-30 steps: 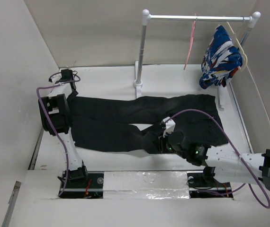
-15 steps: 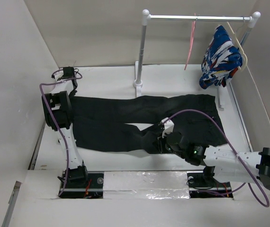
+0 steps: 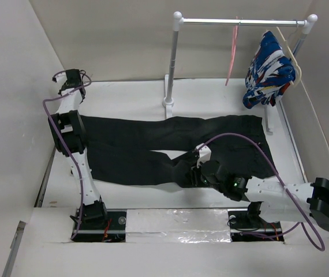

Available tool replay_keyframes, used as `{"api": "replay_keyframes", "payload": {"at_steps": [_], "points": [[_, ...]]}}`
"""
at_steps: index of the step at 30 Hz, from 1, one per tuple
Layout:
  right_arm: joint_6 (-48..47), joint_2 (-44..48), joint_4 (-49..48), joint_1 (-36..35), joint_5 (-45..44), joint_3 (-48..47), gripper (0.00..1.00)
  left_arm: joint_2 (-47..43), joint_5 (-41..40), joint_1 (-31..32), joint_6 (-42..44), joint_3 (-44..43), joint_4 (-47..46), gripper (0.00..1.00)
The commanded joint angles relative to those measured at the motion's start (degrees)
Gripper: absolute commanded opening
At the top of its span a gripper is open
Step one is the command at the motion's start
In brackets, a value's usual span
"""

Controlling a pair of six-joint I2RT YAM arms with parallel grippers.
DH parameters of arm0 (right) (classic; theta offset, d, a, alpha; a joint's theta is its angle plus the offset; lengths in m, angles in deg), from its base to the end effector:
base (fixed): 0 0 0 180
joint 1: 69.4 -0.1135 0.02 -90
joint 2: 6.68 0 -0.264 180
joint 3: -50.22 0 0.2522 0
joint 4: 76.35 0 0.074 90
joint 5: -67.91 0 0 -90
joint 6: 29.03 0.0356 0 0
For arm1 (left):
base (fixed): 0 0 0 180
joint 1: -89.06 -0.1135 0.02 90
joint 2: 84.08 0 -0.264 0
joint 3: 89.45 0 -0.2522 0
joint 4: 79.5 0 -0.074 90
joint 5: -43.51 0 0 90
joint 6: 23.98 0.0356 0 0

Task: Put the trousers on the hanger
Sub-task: Flatten out the trousers at the center of the board.

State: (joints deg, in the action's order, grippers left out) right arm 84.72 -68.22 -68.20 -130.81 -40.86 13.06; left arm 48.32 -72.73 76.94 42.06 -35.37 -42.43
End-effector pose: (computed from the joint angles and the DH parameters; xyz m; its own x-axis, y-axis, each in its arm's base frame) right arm 0.1128 0.1830 0.1836 -0.5181 -0.1538 -0.8414 -0.5385 0.8229 0.1812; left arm 0.5104 0.1257 0.2070 -0.4119 -0.4610 -0.7860 -0.7320 0.6812 -0.0160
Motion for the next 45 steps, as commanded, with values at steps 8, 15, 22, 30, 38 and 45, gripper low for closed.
{"api": "replay_keyframes", "payload": {"at_steps": [8, 15, 22, 30, 38, 45], "points": [[-1.07, 0.89, -3.98, -0.29, -2.94, -2.35, 0.45, -4.95, 7.40, -0.71, 3.67, 4.66, -3.18, 0.56], [-0.37, 2.47, -2.83, -0.29, -2.68, -1.04, 0.45, -0.83, 5.41, -1.42, 2.61, 1.85, 4.73, 0.58], [-0.28, 6.25, -3.10, -0.29, -2.07, 0.46, 0.45, 4.27, 10.42, -1.42, 2.52, 3.42, 7.46, 0.30], [-0.46, 6.87, -3.88, -0.29, -2.33, 0.64, 0.45, 1.55, 10.16, -1.94, 1.21, 2.13, 4.55, 0.00], [-0.19, 3.97, -3.27, -0.29, -3.73, -0.16, 0.45, 0.40, 5.16, -1.94, 0.15, -6.49, 4.11, 0.00], [-0.02, 1.25, -3.18, -0.29, -5.40, -1.30, 0.45, 0.40, 2.94, -2.47, 2.51, -10.09, 1.74, 0.04]]}}
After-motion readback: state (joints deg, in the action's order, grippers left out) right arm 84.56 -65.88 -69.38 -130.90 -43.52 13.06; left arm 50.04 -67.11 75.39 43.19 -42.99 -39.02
